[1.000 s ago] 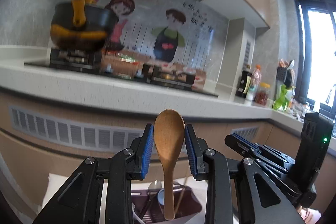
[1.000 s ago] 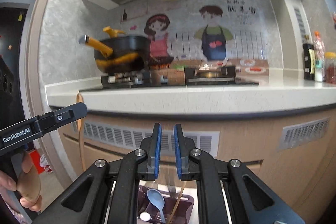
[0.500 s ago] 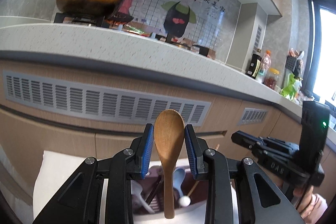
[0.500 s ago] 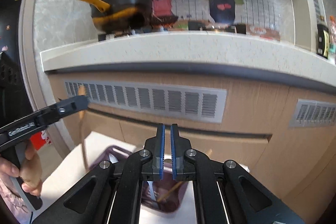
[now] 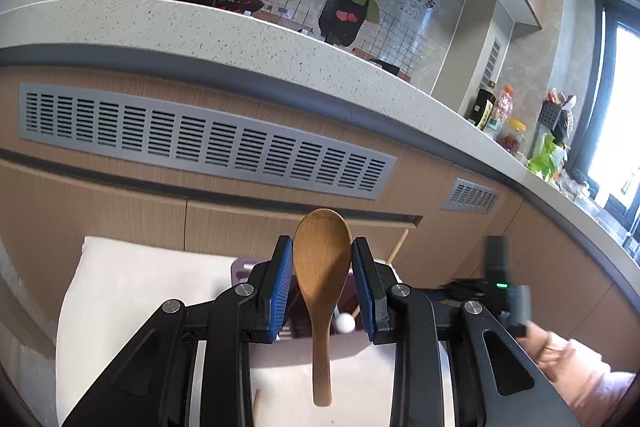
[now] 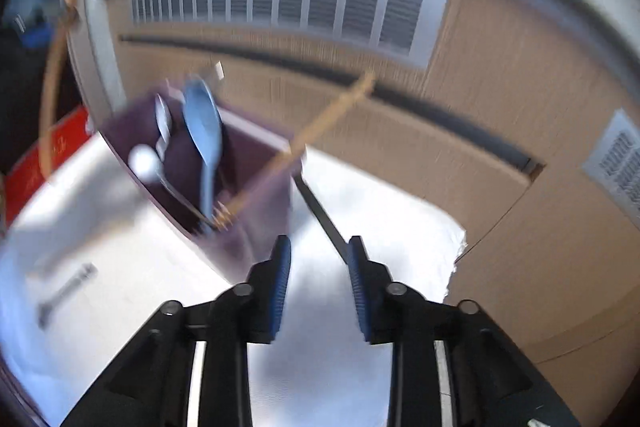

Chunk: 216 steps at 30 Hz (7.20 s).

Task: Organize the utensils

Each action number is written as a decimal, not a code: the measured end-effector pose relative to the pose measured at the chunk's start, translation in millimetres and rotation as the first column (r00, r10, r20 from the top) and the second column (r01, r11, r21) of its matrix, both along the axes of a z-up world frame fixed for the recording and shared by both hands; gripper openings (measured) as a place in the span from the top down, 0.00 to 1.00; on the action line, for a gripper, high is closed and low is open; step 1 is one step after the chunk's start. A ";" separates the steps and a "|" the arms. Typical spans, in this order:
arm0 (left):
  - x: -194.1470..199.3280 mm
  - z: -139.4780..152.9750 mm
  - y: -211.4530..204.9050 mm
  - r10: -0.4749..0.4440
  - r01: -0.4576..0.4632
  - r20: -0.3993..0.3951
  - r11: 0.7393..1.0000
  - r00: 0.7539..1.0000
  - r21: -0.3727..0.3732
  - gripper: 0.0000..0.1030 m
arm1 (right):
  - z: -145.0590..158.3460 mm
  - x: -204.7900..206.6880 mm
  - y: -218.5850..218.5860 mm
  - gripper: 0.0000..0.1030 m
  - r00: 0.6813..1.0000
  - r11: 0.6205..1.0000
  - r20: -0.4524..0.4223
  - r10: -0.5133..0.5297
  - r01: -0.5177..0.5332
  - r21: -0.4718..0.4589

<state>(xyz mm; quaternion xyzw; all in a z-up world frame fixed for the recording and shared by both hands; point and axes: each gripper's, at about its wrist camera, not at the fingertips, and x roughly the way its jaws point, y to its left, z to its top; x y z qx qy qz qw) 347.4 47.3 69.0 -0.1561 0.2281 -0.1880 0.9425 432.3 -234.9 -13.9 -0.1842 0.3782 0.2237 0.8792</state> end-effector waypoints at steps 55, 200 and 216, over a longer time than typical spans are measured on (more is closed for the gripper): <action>-77.6 -40.1 -11.6 0.019 0.008 -0.178 0.988 0.984 0.152 0.70 | -18.1 -125.2 46.2 0.76 0.986 0.994 -0.153 -0.065 0.078 0.082; -12.9 -153.6 -40.6 -0.023 0.337 -0.594 0.841 0.804 0.423 0.95 | -42.9 -164.9 56.3 0.95 0.978 0.981 -0.203 -0.055 0.091 0.174; -95.1 -13.9 -21.2 -0.046 0.067 -0.118 0.981 0.992 0.182 0.95 | 16.7 -185.7 47.4 0.98 0.992 0.953 -0.089 -0.091 0.113 0.281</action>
